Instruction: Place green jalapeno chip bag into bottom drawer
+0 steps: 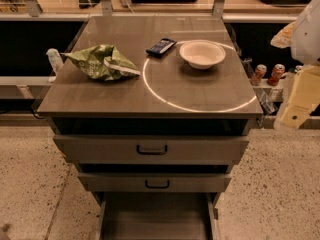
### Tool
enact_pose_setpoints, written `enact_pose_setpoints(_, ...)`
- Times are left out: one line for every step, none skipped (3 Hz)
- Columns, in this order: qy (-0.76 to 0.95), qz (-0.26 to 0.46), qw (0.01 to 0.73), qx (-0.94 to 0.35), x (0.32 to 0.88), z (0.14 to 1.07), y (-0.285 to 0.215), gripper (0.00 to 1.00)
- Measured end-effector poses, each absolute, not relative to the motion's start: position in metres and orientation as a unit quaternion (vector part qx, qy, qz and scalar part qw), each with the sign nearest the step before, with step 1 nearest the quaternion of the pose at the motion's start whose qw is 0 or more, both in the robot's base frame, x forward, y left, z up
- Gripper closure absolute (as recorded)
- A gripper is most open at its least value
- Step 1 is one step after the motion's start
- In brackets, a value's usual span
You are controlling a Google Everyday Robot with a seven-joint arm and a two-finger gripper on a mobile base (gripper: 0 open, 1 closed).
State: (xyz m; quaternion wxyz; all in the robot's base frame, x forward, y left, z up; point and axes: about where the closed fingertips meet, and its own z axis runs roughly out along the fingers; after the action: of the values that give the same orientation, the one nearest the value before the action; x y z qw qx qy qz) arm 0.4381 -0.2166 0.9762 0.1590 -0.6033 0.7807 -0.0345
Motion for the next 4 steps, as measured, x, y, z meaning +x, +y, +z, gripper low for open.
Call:
enact_pose_setpoints(0.781,-0.034,0.159,-0.603,0.438,0.976,-0.217,0.00)
enact_pose_setpoints(0.773,-0.029,0.169,-0.611,0.440,0.978,-0.212,0.00)
enact_pose_setpoints(0.723,0.021,0.210,-0.658,0.470,0.975,-0.160,0.00)
enact_pose_setpoints(0.651,0.097,0.275,-0.701,0.502,0.986,-0.067,0.00)
